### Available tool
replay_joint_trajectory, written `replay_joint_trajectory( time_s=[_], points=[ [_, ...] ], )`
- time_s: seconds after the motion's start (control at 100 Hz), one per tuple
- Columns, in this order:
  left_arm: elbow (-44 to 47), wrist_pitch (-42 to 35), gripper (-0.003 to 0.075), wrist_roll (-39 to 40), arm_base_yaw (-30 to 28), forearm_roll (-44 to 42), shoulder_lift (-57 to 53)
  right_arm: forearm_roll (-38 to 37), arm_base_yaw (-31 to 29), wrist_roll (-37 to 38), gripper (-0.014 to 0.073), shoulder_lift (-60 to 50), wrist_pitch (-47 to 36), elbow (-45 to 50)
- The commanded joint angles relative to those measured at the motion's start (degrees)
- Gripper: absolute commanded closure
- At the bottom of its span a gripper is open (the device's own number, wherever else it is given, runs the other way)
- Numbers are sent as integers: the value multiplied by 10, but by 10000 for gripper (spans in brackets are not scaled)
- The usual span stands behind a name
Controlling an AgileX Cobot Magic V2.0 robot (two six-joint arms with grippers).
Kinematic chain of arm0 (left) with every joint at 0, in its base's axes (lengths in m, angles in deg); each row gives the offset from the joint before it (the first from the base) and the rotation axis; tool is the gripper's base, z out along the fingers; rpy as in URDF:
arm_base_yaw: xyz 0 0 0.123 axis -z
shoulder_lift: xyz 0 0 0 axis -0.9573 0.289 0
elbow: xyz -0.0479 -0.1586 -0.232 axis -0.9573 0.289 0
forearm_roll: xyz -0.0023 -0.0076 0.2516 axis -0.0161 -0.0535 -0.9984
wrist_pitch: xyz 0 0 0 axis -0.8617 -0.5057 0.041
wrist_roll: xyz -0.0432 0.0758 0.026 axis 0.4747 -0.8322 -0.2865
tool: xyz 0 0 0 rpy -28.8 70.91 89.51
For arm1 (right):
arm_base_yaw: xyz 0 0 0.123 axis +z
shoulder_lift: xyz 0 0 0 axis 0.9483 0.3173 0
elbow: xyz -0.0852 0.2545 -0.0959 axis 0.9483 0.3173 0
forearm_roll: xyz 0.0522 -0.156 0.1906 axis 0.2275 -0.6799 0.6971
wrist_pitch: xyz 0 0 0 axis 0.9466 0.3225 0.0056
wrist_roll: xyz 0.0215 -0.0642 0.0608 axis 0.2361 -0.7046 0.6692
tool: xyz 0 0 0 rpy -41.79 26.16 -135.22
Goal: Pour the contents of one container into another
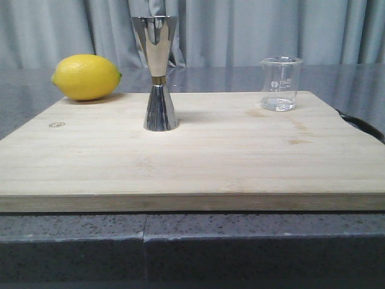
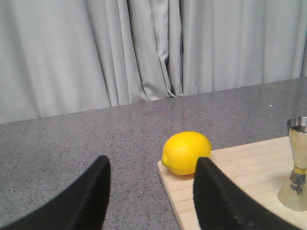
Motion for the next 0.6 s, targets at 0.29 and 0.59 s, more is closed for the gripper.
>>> replay_joint_trajectory(
  time_s=[0.29,0.59],
  points=[
    [-16,-25,739,7,0,25,3,-15,0,2,665,0,40,-14],
    [-16,-33,739,7,0,25,3,-15,0,2,665,0,40,-14]
  ],
)
